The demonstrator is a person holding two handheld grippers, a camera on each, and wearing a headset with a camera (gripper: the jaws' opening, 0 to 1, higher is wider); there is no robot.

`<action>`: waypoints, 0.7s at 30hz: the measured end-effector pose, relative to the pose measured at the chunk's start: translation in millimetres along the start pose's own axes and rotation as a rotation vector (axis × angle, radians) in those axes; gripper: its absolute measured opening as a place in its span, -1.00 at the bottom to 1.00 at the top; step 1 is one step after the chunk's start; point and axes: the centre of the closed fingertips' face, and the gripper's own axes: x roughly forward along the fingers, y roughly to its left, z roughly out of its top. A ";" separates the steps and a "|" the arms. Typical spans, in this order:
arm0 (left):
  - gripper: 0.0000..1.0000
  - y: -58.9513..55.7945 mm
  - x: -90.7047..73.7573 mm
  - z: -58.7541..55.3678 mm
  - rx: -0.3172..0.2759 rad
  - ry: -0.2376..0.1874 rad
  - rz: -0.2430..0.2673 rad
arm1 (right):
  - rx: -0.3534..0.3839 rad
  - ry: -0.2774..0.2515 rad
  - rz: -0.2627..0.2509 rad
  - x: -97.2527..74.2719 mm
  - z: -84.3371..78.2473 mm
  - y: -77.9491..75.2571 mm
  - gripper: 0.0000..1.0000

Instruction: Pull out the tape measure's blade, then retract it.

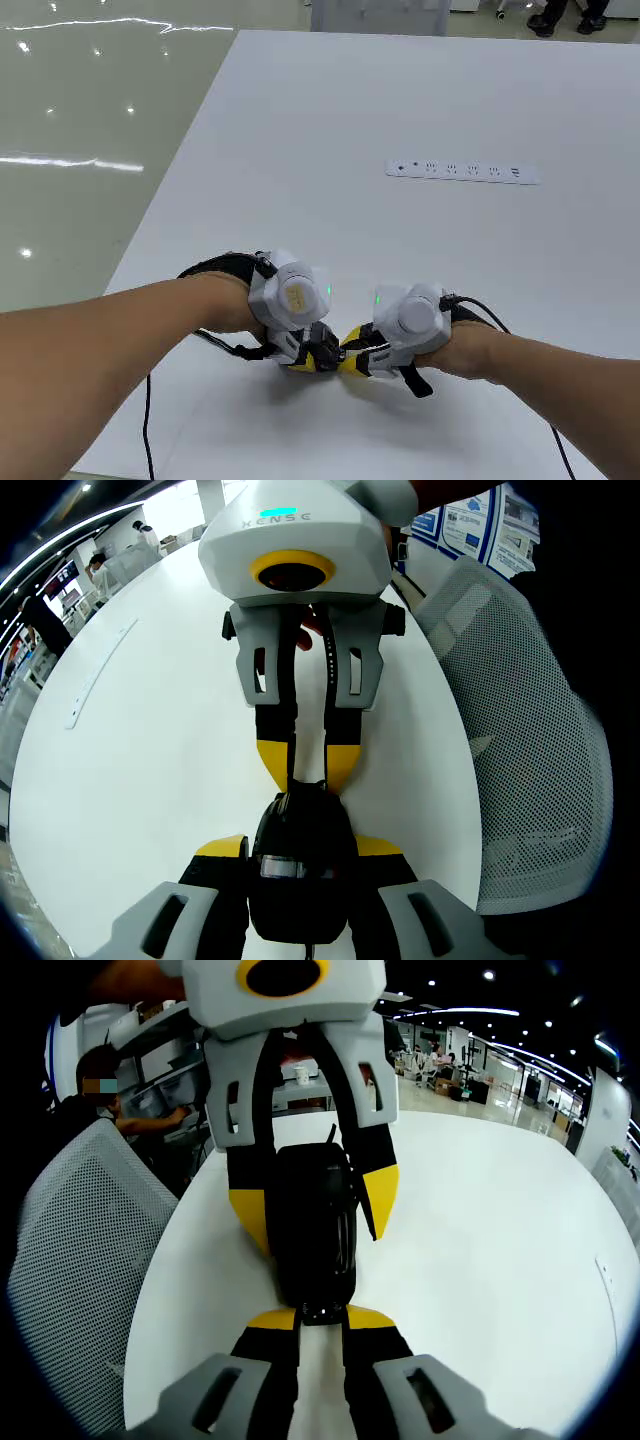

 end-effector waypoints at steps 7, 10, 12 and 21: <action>-0.30 0.1 0.0 -0.2 -0.003 0.003 -0.004 | -0.021 0.076 0.007 6.0 -2.9 0.6 -0.70; -0.30 0.7 -0.3 -0.2 -0.009 -0.001 -0.001 | 0.014 0.072 0.007 2.8 -2.6 -0.8 -0.74; -0.30 0.9 -0.3 -0.3 -0.008 -0.001 0.000 | -0.004 0.077 0.002 2.8 -3.0 -0.3 -0.76; -0.30 0.9 -2.1 -0.7 -0.006 -0.016 0.003 | 0.009 0.085 -0.007 1.0 -3.6 -0.4 -0.80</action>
